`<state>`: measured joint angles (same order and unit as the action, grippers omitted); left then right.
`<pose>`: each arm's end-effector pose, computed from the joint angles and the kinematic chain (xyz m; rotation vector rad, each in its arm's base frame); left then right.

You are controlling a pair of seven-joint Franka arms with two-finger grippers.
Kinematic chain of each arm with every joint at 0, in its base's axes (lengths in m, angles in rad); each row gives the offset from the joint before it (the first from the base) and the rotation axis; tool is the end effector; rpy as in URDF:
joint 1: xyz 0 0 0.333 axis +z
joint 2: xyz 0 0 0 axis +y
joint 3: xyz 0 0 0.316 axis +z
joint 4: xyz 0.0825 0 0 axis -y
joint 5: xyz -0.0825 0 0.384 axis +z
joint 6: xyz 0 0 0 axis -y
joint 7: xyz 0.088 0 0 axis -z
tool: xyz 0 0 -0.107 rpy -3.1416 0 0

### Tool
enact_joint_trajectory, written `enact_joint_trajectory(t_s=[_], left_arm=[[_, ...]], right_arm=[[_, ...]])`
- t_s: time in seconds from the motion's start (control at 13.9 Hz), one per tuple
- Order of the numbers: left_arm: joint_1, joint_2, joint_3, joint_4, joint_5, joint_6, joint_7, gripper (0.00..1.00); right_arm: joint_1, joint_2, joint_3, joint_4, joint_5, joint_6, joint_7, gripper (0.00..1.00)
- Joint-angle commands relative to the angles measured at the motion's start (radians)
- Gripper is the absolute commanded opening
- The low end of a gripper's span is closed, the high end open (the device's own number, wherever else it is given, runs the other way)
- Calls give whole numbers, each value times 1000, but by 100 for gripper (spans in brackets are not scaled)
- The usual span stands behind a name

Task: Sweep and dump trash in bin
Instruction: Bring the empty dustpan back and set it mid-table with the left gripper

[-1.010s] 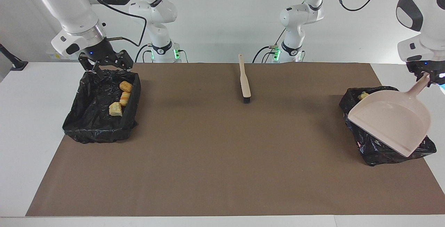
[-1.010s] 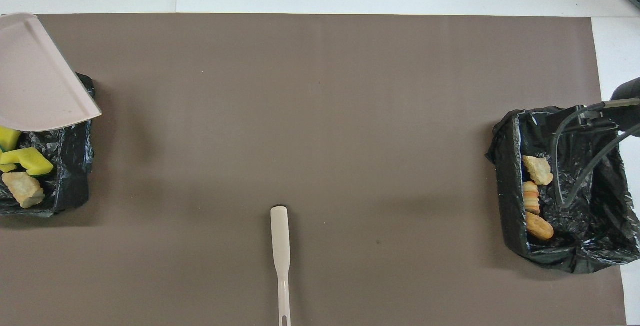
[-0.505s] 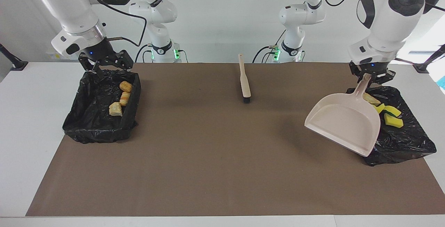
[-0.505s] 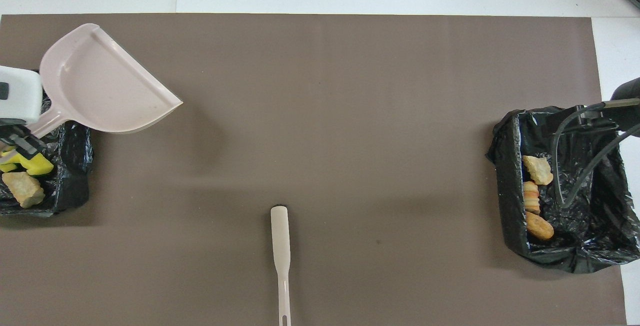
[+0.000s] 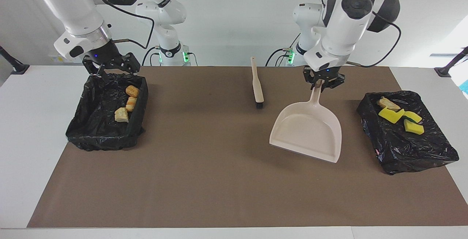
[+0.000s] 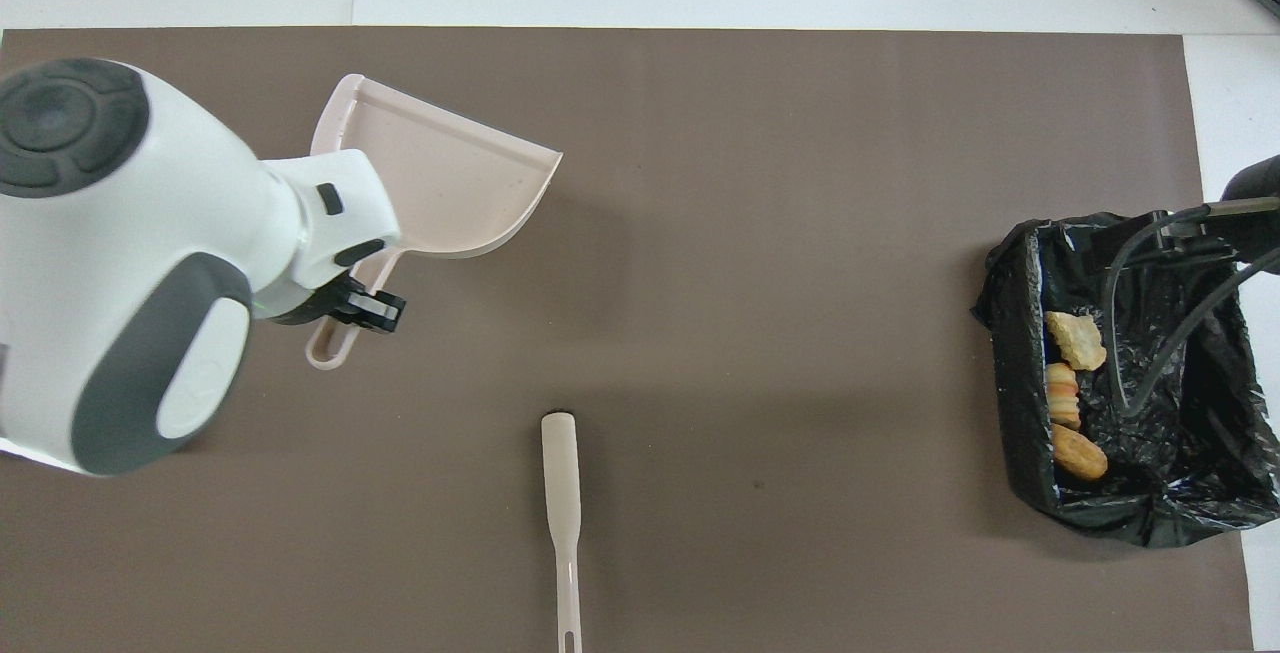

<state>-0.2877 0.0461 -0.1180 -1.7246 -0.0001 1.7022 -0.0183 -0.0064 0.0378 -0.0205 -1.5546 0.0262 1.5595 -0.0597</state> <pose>0.5243 -0.2239 0.5369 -3.0723 0.6027 0.1062 0.5644 -0.0121 0.6100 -3.1140 -0.0509 0.0495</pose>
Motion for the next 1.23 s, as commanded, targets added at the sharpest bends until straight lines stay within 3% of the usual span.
enact_joint_trajectory(t_s=[0.0,0.36,1.15], left_arm=[[-97,9,21,-75,-37,135,-133,0],[-218,162,20,-75,-58,319,-296,0],[-212,181,21,-219,-135,459,-301,0]], right_arm=[[-9,-6,7,-2,17,7,17,100],[-9,-7,7,-2,17,7,17,100],[-9,-6,7,-2,17,7,17,100]])
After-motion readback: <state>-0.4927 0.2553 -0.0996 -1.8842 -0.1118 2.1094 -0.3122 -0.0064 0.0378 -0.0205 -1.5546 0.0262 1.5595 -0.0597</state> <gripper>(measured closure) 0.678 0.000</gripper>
